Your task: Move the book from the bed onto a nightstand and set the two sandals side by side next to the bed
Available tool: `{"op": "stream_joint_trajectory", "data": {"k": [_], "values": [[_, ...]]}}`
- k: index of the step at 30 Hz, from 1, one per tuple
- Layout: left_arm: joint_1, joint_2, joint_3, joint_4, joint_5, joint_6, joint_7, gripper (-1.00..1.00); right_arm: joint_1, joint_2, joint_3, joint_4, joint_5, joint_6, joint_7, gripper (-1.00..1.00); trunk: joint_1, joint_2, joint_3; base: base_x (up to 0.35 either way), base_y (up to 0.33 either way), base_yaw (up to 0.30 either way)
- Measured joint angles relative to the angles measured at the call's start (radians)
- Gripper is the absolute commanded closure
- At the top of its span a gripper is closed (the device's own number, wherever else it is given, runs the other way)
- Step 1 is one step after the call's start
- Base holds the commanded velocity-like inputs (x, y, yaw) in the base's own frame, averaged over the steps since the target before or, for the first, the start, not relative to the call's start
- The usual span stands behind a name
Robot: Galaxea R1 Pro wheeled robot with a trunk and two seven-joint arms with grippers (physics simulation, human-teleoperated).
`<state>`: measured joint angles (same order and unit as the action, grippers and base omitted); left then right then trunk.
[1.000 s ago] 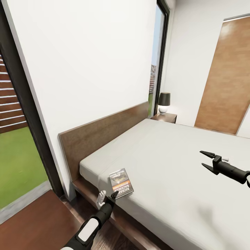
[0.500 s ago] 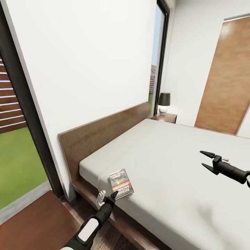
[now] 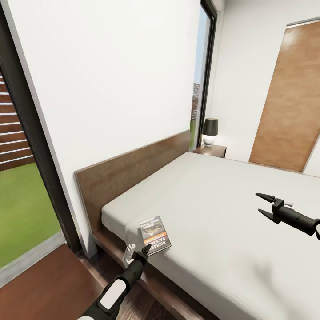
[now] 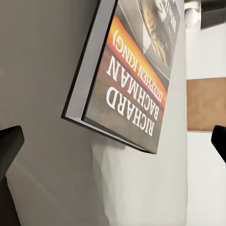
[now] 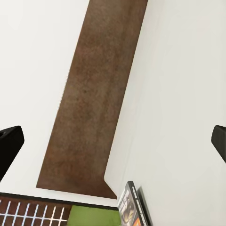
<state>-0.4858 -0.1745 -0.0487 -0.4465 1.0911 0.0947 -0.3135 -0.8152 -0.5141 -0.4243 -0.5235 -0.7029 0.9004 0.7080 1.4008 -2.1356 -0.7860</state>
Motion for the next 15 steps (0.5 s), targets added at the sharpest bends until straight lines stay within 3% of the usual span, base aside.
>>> {"op": "stream_joint_trajectory", "data": {"k": [15], "values": [[0.000, 0.000, 0.000, 0.000, 0.000, 0.000, 0.000, -1.00, 0.000, 0.000, 0.000, 0.000, 0.001, 0.000, 0.000, -1.00, 0.000, 0.000, 0.000, 0.022, -0.013, 0.000]]}}
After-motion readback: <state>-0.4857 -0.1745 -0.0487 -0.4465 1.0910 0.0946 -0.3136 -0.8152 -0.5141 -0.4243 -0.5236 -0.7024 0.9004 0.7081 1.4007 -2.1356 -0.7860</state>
